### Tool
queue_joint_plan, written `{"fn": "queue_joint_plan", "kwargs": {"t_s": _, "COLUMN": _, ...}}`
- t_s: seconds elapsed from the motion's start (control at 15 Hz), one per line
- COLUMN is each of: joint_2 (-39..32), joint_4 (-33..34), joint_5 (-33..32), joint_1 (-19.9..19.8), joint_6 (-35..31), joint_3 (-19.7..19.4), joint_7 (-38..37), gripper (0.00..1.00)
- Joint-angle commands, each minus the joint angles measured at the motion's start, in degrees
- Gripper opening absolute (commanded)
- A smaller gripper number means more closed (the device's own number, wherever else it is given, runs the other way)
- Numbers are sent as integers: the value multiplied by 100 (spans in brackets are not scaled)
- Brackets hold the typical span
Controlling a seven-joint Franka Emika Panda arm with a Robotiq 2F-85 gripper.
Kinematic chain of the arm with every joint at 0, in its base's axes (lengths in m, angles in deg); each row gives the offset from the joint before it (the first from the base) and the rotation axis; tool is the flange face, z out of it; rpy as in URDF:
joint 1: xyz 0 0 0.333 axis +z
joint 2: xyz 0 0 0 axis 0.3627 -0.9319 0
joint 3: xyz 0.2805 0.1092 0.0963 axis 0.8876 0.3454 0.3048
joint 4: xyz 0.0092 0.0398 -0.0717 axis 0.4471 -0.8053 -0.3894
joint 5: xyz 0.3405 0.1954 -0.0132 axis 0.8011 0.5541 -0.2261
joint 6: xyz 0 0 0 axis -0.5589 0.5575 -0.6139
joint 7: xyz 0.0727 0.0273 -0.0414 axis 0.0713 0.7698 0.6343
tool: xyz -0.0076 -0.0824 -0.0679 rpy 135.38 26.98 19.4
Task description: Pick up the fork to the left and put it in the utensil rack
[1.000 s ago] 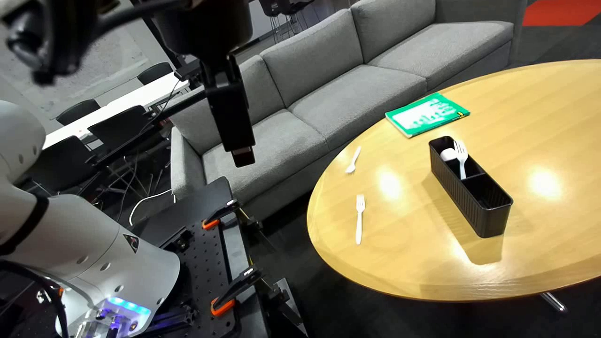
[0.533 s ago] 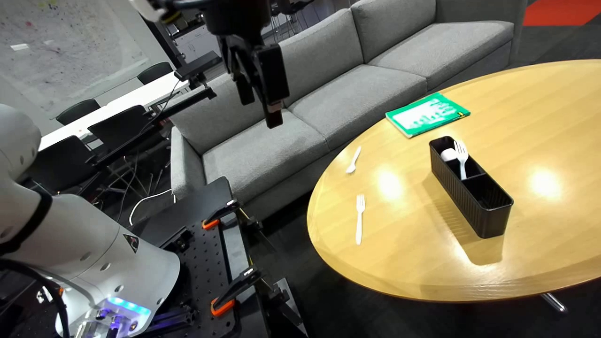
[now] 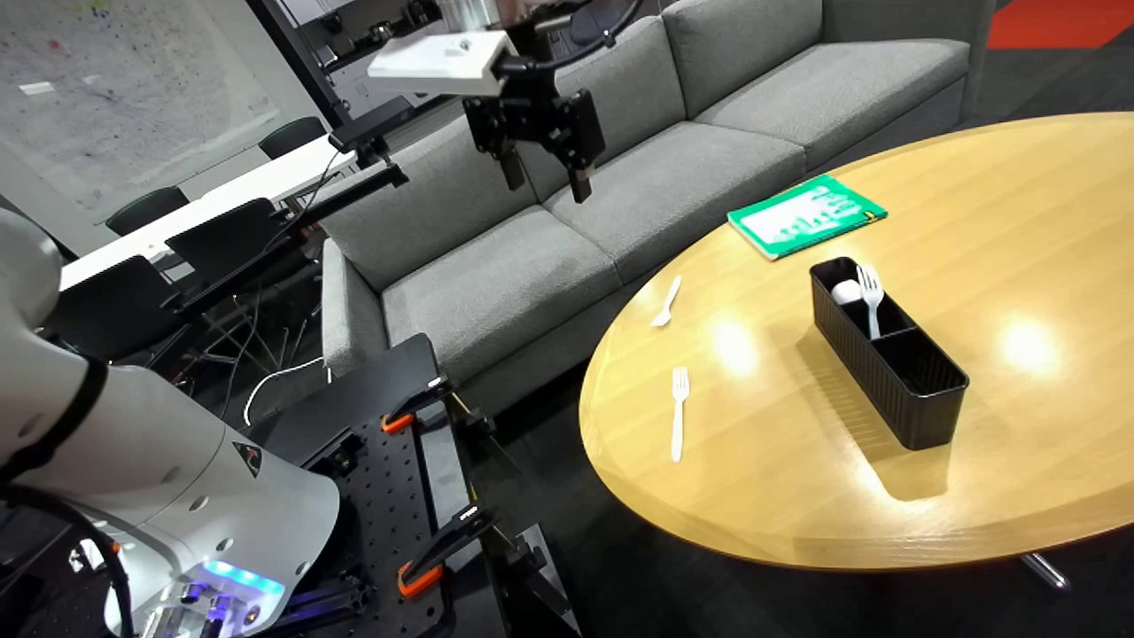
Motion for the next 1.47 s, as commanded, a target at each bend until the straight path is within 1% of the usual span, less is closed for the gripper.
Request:
{"fn": "queue_joint_plan", "kwargs": {"t_s": 0.0, "joint_2": -557, "joint_4": 240, "joint_5": 614, "joint_1": 158, "joint_6": -396, "joint_3": 225, "joint_7": 826, "gripper": 100}}
{"fn": "queue_joint_plan", "kwargs": {"t_s": 0.13, "joint_2": -762, "joint_4": 296, "joint_5": 726, "joint_1": 169, "joint_6": -350, "joint_3": 437, "joint_7": 993, "gripper": 100}}
{"fn": "queue_joint_plan", "kwargs": {"t_s": 0.2, "joint_2": -532, "joint_4": 149, "joint_5": 572, "joint_1": 40, "joint_6": -292, "joint_3": 434, "joint_7": 754, "gripper": 100}}
{"fn": "queue_joint_plan", "kwargs": {"t_s": 0.27, "joint_2": -617, "joint_4": 172, "joint_5": 579, "joint_1": 36, "joint_6": -292, "joint_3": 499, "joint_7": 755, "gripper": 100}}
{"fn": "queue_joint_plan", "kwargs": {"t_s": 0.6, "joint_2": -632, "joint_4": 176, "joint_5": 578, "joint_1": -10, "joint_6": -292, "joint_3": 504, "joint_7": 752, "gripper": 100}}
{"fn": "queue_joint_plan", "kwargs": {"t_s": 0.67, "joint_2": -806, "joint_4": 188, "joint_5": 514, "joint_1": 3, "joint_6": -641, "joint_3": 517, "joint_7": 939, "gripper": 100}}
{"fn": "queue_joint_plan", "kwargs": {"t_s": 0.73, "joint_2": -994, "joint_4": 286, "joint_5": 713, "joint_1": 23, "joint_6": -725, "joint_3": 544, "joint_7": 1287, "gripper": 100}}
{"fn": "queue_joint_plan", "kwargs": {"t_s": 0.87, "joint_2": -1360, "joint_4": 385, "joint_5": 682, "joint_1": 37, "joint_6": -1276, "joint_3": 658, "joint_7": 1646, "gripper": 100}}
{"fn": "queue_joint_plan", "kwargs": {"t_s": 0.93, "joint_2": -1622, "joint_4": 470, "joint_5": 770, "joint_1": 25, "joint_6": -1641, "joint_3": 753, "joint_7": 1888, "gripper": 100}}
{"fn": "queue_joint_plan", "kwargs": {"t_s": 1.07, "joint_2": -2142, "joint_4": 689, "joint_5": 743, "joint_1": -57, "joint_6": -2220, "joint_3": 979, "joint_7": 2129, "gripper": 100}}
{"fn": "queue_joint_plan", "kwargs": {"t_s": 1.13, "joint_2": -2467, "joint_4": 869, "joint_5": 768, "joint_1": -122, "joint_6": -2484, "joint_3": 1141, "joint_7": 2209, "gripper": 100}}
{"fn": "queue_joint_plan", "kwargs": {"t_s": 1.27, "joint_2": -3103, "joint_4": 1293, "joint_5": 620, "joint_1": -316, "joint_6": -2820, "joint_3": 1450, "joint_7": 2212, "gripper": 100}}
{"fn": "queue_joint_plan", "kwargs": {"t_s": 1.4, "joint_2": -3754, "joint_4": 1787, "joint_5": 214, "joint_1": -365, "joint_6": -3046, "joint_3": 1545, "joint_7": 1884, "gripper": 100}}
